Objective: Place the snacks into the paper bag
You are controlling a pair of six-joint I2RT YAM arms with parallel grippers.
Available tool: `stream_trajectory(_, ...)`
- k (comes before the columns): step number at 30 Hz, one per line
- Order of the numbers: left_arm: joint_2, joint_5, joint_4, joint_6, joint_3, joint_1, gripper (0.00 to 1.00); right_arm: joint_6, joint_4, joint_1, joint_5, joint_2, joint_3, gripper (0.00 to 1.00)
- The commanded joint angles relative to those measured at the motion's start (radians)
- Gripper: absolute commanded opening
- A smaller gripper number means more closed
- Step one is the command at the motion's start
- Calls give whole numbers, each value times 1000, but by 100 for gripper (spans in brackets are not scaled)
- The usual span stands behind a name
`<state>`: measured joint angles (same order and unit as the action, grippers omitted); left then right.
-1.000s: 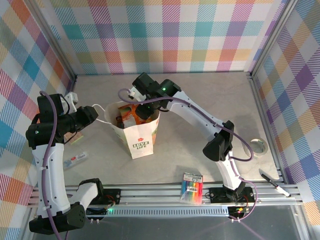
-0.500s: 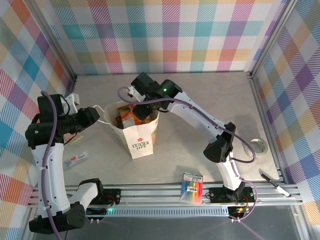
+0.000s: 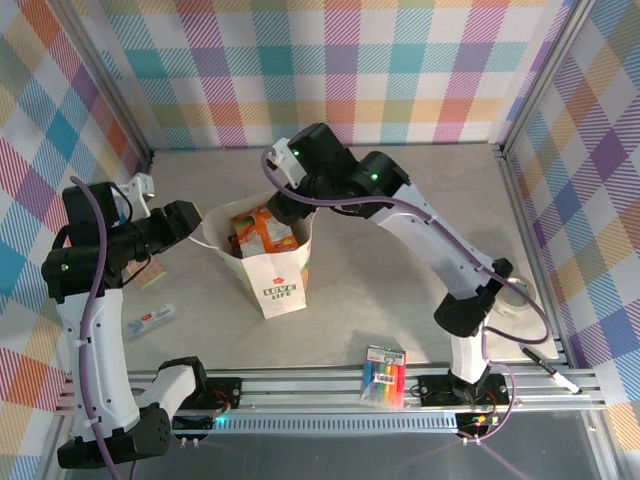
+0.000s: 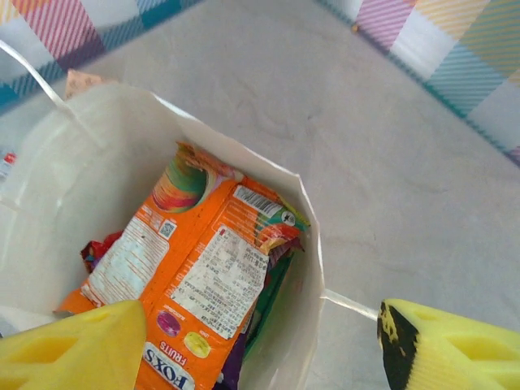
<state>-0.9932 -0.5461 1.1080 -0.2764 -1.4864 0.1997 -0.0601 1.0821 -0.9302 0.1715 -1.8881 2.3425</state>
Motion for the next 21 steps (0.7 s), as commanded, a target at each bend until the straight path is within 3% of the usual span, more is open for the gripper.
stream_trajectory(1,-17,77,-48,-64,-46,7,59,-25,-70,4,-1,77,-47,74)
stream_trajectory(6,-63,177,-105,-137,-61,12,59,-78,-160,29,-6,185,-176,77)
stream_trajectory(9,-85,267,-120,-140,-80,19,59,-47,-178,93,-38,235,-224,78)
stream_trajectory(14,-122,420,-130,-140,-76,24,57,51,-216,272,-146,321,-345,78)
stream_trajectory(21,-114,538,-237,-151,96,27,55,128,-289,497,-231,422,-545,79)
